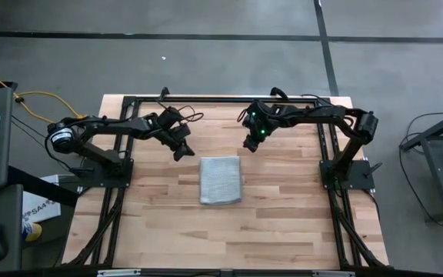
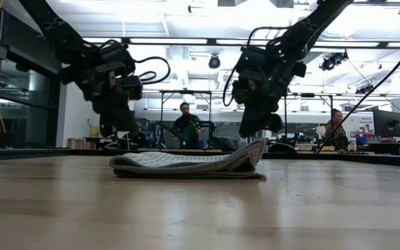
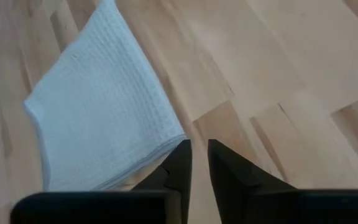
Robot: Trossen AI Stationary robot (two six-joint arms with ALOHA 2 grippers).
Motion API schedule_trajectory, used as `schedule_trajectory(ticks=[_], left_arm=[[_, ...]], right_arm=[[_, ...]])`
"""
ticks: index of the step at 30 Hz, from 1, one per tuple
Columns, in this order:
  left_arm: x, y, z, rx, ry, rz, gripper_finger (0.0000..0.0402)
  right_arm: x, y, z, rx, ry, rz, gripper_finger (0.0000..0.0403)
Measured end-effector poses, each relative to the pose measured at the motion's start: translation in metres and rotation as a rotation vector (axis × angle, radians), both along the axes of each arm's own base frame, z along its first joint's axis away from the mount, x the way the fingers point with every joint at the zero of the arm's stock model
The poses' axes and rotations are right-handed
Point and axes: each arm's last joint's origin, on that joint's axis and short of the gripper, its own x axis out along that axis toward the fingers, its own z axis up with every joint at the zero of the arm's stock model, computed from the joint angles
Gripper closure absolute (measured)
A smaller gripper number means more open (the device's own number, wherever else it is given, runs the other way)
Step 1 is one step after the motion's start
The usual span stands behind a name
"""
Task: Fold microfiber towels
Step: Fold the gray microfiber cloth
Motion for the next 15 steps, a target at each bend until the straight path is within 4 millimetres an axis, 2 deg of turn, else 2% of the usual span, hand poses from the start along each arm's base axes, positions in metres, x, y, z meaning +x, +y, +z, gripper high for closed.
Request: schedule_trajectory(ticks=[6,15], left_arm=[[0.001,0.001,0.000,0.069,-0.016,-0.029,0.0376],[0.001,0.002,0.000,0.063,0.002,0.020,0.0275]], right_arm=[[0.003,0.006,0.000,-0.035,0.016,0.005,0.0300],[0.008,0.014,-0.001,-0.096,0.047,-0.026,0.0244]])
